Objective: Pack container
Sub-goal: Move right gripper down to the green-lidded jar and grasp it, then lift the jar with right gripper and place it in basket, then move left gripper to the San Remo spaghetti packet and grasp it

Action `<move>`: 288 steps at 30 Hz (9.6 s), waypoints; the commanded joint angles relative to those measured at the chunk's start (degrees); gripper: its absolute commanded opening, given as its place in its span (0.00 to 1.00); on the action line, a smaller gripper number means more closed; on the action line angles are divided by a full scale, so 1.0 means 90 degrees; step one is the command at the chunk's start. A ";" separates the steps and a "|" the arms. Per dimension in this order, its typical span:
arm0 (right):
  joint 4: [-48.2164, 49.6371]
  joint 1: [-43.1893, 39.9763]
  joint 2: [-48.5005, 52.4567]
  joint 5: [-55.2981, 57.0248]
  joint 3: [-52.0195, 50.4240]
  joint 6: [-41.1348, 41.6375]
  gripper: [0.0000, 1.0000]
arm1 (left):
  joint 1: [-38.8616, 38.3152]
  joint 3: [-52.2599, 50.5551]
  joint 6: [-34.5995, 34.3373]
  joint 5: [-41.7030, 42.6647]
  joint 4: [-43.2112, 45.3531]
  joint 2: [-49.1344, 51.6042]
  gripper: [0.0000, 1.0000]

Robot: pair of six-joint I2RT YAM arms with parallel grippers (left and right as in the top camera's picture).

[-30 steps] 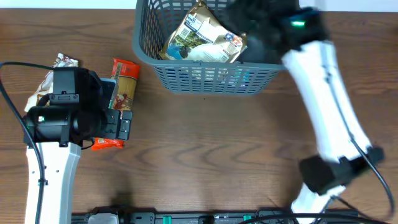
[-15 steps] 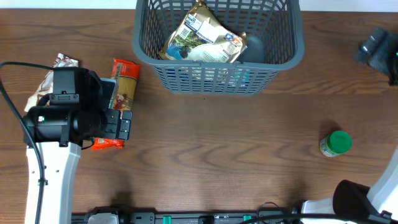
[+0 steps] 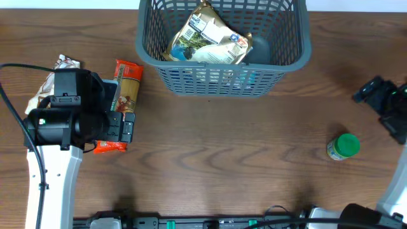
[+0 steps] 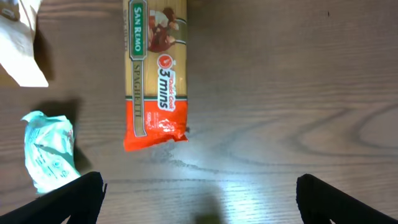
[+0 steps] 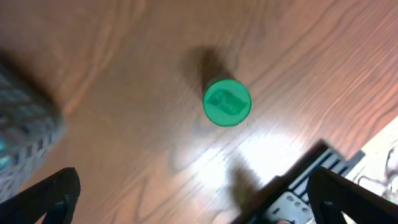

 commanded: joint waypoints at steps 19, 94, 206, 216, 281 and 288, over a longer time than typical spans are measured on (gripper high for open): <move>0.3293 -0.0291 -0.0063 0.0073 -0.4313 0.0493 0.99 | -0.0032 0.0121 -0.0051 -0.0005 -0.0049 0.0000 0.99; 0.4626 -0.0321 0.0656 -0.0056 -0.4311 -0.0163 0.01 | -0.0032 0.0109 -0.0053 -0.0005 -0.0146 0.0000 0.98; -0.0879 0.0578 0.2538 -0.0041 0.6574 -0.0930 0.99 | -0.0032 0.1003 -0.0325 0.0185 -0.0597 0.0029 0.98; -0.0874 0.0510 0.2545 -0.0170 0.5608 -0.1015 0.99 | -0.0032 0.3028 0.0187 0.0129 -0.0265 0.1868 0.99; 0.0148 0.0765 0.2545 0.0308 0.4129 -0.1348 0.99 | 0.0427 0.3160 0.0061 -0.0364 0.0272 0.5627 0.06; 0.0151 0.0765 0.2545 0.0311 0.4129 -0.1467 0.99 | 0.0427 0.4673 0.0056 -0.0177 -0.0724 0.4282 0.06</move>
